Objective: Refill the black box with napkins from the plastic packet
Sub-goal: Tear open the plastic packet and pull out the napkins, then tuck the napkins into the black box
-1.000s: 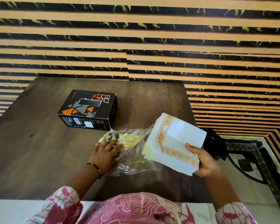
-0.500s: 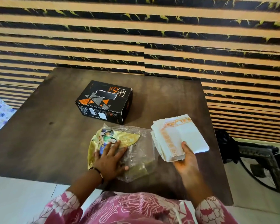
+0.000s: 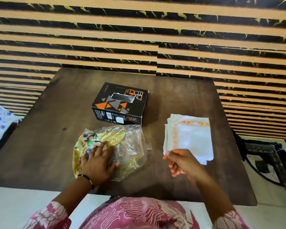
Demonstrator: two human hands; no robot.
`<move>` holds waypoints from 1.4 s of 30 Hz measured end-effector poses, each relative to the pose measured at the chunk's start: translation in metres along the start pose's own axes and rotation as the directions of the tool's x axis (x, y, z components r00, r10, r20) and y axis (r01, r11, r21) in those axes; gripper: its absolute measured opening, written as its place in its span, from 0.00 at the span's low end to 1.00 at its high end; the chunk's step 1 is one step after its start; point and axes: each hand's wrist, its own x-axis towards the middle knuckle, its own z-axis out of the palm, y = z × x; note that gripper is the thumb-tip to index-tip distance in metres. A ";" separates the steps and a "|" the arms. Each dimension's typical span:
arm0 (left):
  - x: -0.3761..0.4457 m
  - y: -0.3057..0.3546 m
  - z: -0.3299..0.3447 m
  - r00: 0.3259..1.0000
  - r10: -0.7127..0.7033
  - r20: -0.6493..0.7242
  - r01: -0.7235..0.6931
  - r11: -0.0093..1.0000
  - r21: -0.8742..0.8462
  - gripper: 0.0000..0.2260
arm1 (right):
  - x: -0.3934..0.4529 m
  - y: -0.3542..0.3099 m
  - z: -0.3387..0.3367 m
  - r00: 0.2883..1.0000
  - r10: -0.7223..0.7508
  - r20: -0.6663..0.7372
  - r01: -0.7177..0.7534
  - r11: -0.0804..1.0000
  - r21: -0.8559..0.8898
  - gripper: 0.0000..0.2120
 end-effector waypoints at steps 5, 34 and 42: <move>-0.005 -0.019 -0.010 0.987 0.089 -0.135 -0.093 0.996 -0.018 0.35 | 0.016 -0.019 0.085 0.839 -0.503 0.209 0.495 0.543 -0.679 0.22; 0.012 -0.135 -0.033 0.974 -0.228 -0.004 0.228 0.973 -0.047 0.28 | 0.080 -0.086 0.197 0.577 -0.792 0.200 0.492 0.141 -0.859 0.13; 0.054 -0.106 -0.054 0.910 -0.414 0.021 0.414 0.910 0.011 0.26 | 0.094 -0.102 0.125 0.783 -0.613 -0.104 0.154 0.353 -0.923 0.30</move>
